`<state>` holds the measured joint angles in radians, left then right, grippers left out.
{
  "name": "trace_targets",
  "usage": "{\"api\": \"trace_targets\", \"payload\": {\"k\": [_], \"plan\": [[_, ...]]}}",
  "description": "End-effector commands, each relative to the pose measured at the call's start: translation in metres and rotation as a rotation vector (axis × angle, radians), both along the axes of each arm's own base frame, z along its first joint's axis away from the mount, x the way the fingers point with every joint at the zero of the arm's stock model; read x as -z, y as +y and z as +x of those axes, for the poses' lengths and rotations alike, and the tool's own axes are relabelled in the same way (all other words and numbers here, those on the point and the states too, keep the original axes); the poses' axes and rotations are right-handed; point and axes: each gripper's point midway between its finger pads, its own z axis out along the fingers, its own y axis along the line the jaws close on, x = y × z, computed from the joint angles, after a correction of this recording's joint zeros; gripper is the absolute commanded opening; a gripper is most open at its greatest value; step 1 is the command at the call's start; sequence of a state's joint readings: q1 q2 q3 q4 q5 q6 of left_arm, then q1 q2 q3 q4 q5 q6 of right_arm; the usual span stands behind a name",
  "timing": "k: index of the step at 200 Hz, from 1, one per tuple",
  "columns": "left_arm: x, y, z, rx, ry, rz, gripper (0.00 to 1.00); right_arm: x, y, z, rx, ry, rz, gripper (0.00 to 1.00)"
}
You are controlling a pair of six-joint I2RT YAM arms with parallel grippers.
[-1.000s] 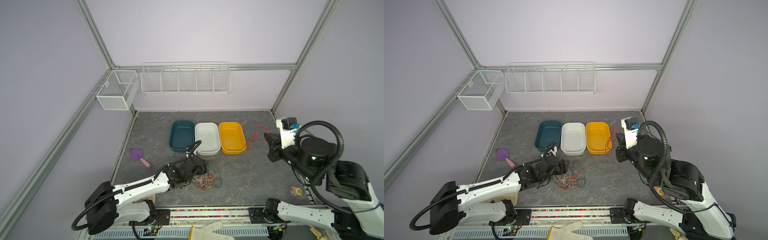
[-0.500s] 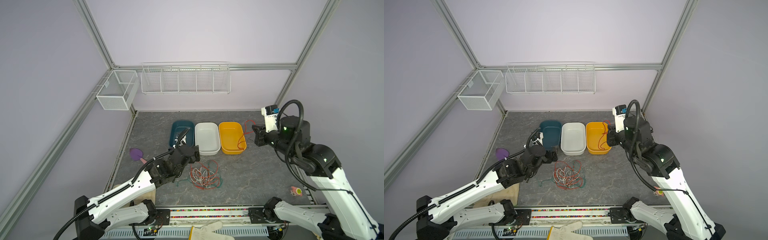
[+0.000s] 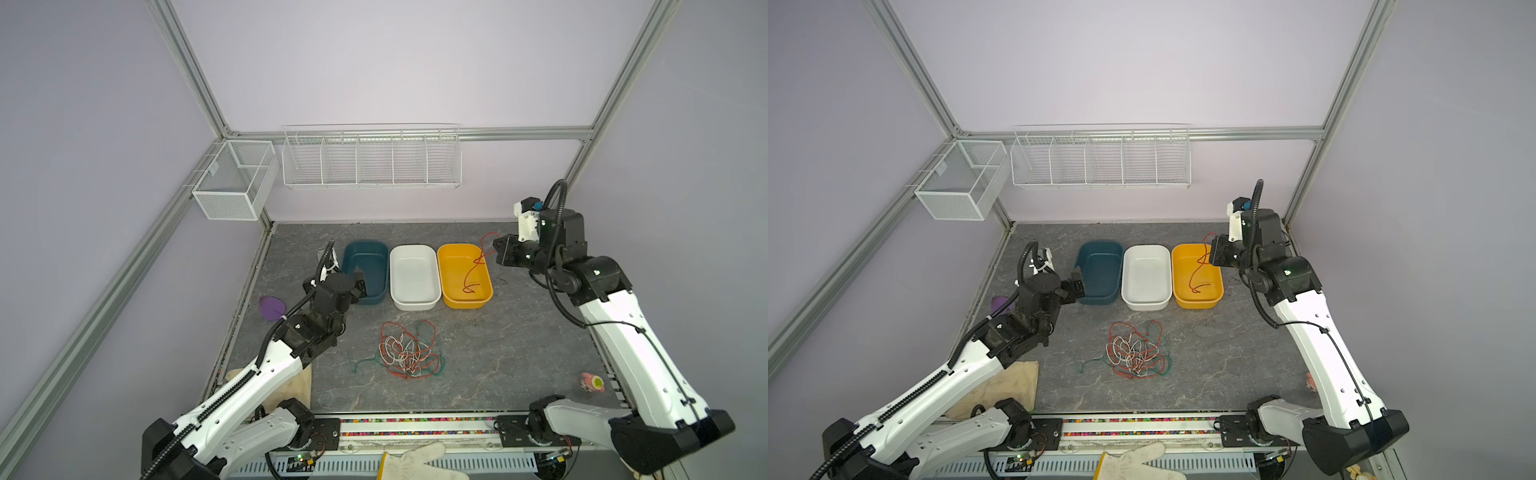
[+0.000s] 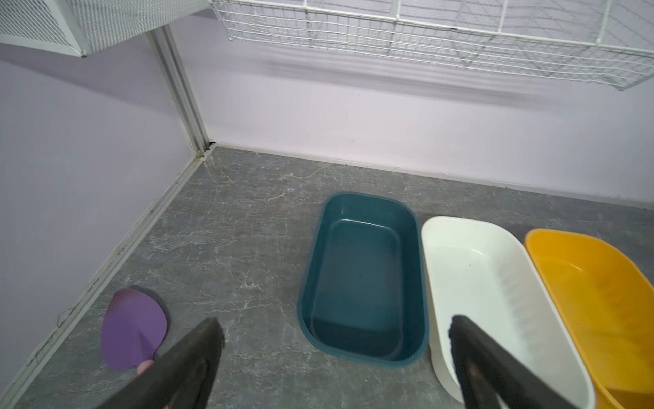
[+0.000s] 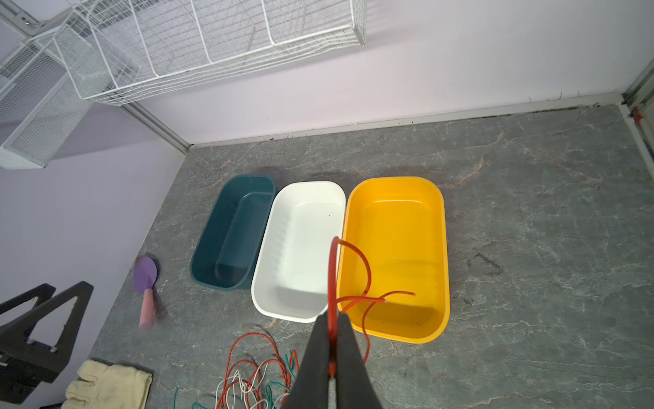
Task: Untangle the cables
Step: 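Carry the red wire into the yellow tub with the right gripper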
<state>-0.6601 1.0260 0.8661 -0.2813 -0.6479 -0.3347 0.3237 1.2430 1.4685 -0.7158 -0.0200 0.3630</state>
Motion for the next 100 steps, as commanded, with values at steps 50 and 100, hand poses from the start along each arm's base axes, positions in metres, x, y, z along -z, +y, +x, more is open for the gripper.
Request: {"api": "trace_targets", "payload": {"k": [50, 100], "plan": [[0.007, -0.006, 0.012, 0.079, -0.031, -0.014, 0.99, 0.062, 0.008, 0.045, 0.045, 0.063, 0.028, 0.06], [-0.002, -0.002, 0.002, 0.108, -0.072, 0.002, 0.99, 0.115, 0.005, 0.064, 0.083, 0.157, -0.002, 0.07]]}}
